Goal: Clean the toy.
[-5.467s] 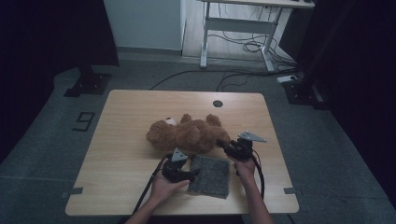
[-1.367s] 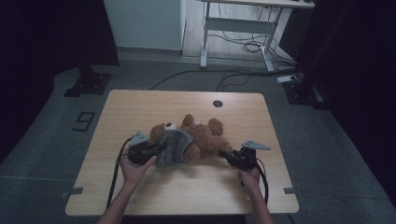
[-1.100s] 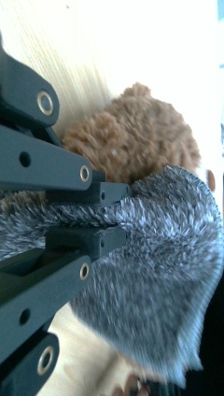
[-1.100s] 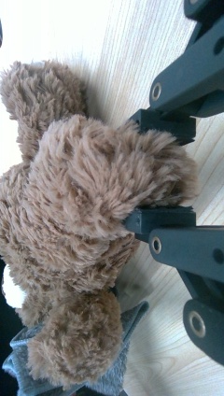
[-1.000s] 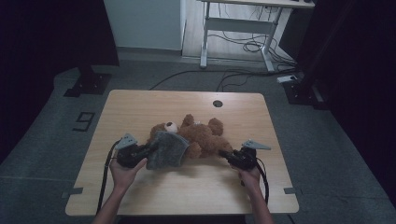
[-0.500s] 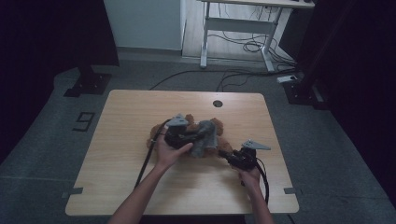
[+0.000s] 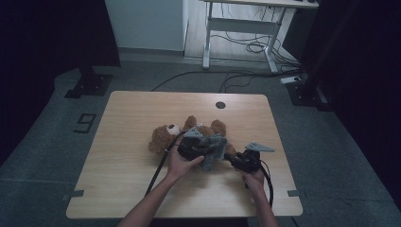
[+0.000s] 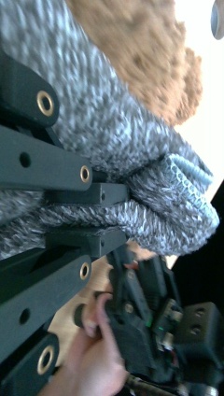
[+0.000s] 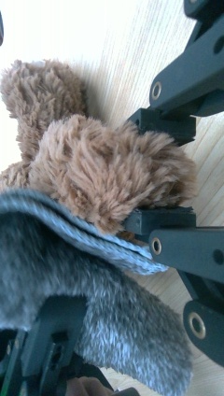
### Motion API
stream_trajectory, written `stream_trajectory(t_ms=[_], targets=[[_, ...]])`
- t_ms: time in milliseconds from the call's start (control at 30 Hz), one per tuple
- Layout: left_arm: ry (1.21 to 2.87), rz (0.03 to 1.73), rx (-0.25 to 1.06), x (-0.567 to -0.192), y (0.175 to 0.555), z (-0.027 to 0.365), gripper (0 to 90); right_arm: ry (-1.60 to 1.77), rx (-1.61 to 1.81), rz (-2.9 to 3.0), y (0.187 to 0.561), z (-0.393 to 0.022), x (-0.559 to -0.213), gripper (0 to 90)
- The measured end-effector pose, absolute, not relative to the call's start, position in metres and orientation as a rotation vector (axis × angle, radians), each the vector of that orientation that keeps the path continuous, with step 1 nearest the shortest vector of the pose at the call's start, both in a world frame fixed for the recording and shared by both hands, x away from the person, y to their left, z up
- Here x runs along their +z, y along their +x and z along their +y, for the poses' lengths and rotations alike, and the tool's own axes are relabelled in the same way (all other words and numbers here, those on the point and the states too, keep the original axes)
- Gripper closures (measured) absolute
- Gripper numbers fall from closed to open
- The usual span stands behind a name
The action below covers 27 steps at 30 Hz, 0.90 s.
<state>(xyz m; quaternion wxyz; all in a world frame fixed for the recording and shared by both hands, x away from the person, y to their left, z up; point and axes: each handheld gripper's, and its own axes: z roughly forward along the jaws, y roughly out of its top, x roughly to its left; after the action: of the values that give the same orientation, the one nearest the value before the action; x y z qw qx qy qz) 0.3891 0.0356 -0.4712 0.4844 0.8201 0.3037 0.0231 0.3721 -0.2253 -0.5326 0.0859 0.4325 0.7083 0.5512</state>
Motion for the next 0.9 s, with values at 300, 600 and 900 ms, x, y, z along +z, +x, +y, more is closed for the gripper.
stream_trajectory(t_ms=[300, 600, 900], targets=[[1.994, 0.793, 0.115, -0.471, 0.377, 0.075, 80.5, 1.291, 1.668, 2.111, 0.373, -0.229, -0.533, 64.0], [1.931, 0.854, 0.132, -0.475, 0.367, 0.117, 80.4, 1.3, 1.674, 2.119, 0.374, -0.23, -0.534, 64.4], [1.907, 0.757, 0.14, -0.449, 0.362, 0.091, 80.3, 1.299, 1.686, 2.106, 0.374, -0.229, -0.534, 64.4]])
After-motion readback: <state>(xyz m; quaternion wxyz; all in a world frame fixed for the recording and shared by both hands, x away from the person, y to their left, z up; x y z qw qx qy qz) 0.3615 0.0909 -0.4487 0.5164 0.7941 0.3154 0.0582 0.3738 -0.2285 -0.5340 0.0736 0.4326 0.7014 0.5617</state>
